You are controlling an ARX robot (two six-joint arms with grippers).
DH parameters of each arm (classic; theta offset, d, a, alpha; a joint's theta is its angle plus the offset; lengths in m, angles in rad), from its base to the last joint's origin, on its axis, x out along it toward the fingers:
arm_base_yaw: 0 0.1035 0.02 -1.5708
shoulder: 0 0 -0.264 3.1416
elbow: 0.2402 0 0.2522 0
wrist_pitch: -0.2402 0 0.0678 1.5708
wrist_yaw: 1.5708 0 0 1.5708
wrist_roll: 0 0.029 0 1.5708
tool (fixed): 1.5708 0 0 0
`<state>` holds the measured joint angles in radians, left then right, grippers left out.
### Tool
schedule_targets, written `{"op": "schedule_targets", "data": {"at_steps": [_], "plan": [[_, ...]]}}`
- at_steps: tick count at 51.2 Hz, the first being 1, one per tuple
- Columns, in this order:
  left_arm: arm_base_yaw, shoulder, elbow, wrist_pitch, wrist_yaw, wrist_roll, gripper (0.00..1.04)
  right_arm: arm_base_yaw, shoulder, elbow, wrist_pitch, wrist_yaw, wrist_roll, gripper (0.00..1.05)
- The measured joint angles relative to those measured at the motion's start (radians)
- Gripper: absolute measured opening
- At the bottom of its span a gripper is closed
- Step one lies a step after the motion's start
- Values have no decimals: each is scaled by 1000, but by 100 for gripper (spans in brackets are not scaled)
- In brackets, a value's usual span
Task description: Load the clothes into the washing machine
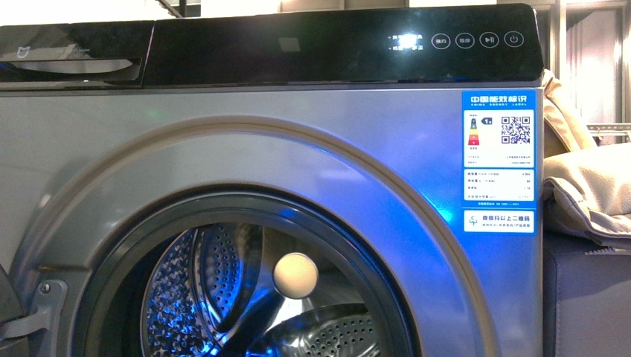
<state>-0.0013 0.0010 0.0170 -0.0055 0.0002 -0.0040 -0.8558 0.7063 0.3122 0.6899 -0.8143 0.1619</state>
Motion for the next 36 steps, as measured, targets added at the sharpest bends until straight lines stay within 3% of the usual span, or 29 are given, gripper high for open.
{"op": "schedule_targets", "data": {"at_steps": [5, 11, 22, 36], "plan": [[0, 0, 0, 0, 0, 0, 98, -56, 134, 95, 10, -18, 24, 97], [0, 0, 0, 0, 0, 0, 98, -85, 267, 209, -116, 40, -7, 97], [0, 0, 0, 0, 0, 0, 98, -97, 536, 386, -409, 198, -208, 97], [0, 0, 0, 0, 0, 0, 98, -61, 863, 487, -463, 367, -430, 97]]}}
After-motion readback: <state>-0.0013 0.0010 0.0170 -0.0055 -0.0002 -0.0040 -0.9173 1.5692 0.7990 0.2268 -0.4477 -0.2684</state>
